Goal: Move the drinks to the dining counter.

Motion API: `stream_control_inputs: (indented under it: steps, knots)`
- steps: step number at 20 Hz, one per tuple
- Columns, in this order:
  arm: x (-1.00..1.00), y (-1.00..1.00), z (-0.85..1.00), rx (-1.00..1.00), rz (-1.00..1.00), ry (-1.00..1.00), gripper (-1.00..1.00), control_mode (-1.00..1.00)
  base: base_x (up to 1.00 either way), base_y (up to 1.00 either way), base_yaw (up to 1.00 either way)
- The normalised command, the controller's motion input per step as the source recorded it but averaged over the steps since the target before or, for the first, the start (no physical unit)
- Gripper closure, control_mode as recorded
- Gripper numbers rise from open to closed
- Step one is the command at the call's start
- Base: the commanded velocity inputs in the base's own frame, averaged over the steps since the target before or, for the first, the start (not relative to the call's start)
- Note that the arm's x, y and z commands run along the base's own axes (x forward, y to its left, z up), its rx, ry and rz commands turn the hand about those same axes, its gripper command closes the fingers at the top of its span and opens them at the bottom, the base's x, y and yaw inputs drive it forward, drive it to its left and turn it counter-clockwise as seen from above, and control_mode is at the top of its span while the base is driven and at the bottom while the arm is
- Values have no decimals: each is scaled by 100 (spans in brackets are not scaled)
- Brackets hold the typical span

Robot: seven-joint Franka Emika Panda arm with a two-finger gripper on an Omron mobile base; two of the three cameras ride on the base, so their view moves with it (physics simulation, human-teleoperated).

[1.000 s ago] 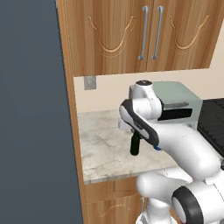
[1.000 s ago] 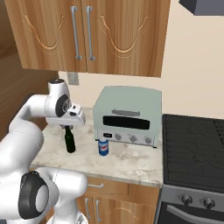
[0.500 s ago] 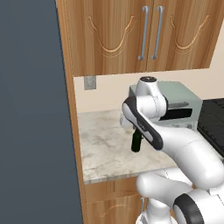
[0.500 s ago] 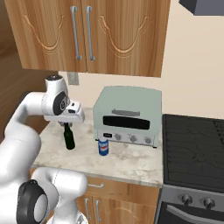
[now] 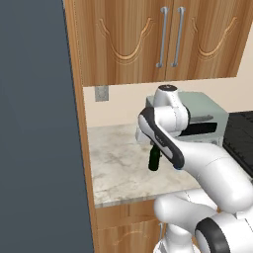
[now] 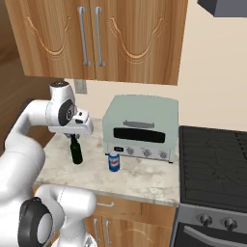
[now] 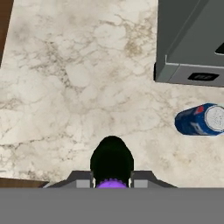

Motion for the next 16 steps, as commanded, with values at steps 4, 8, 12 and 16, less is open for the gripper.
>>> stream_control_inputs:
  steps: [4, 8, 12, 16]
  knots:
    - [0, 0, 0, 0, 0, 0, 100, 100, 0, 0, 0]
    - [0, 0, 0, 0, 0, 0, 100, 100, -69, -15, -11]
    - [0, 0, 0, 0, 0, 0, 100, 100, -100, -47, -40]
    - [0, 0, 0, 0, 0, 0, 100, 100, -78, -44, -65]
